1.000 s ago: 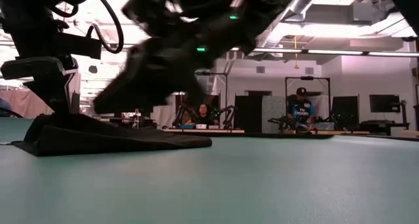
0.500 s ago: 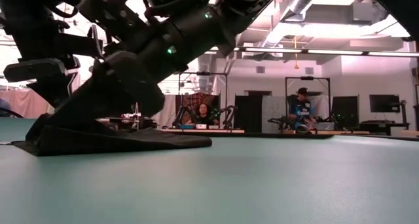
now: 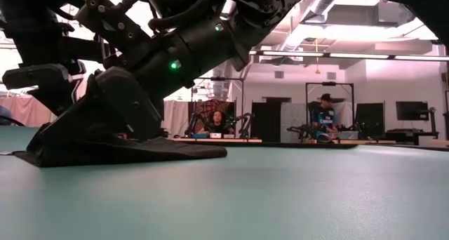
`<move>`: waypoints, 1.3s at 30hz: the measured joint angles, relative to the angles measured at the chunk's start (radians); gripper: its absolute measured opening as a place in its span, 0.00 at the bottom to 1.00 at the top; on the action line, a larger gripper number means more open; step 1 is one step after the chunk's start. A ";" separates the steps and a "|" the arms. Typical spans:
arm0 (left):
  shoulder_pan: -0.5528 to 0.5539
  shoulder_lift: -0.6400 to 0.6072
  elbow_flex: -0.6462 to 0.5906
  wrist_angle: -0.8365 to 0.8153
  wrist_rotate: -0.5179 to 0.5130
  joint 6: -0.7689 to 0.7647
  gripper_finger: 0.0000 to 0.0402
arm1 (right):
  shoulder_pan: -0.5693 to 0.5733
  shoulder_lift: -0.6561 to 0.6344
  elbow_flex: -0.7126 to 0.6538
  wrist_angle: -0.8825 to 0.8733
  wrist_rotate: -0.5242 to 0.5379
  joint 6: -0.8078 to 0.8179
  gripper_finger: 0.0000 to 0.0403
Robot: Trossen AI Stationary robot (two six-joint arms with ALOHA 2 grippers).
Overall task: Roll towel
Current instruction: Roll the black towel
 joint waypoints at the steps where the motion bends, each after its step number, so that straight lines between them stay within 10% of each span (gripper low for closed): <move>1: 0.000 0.000 0.000 0.000 0.000 0.000 0.00 | 0.001 0.000 0.000 -0.009 0.001 0.000 0.40; 25: 0.000 -0.006 0.004 0.012 -0.018 0.001 0.00 | 0.036 -0.116 -0.007 -0.116 0.042 -0.182 0.44; 33: 0.000 -0.005 0.004 0.005 -0.018 0.041 0.00 | 0.015 -0.152 -0.005 -0.394 0.183 -0.128 0.44; 39: 0.000 -0.004 0.003 0.005 -0.063 0.049 0.00 | 0.010 -0.144 -0.004 -0.381 0.059 -0.058 0.44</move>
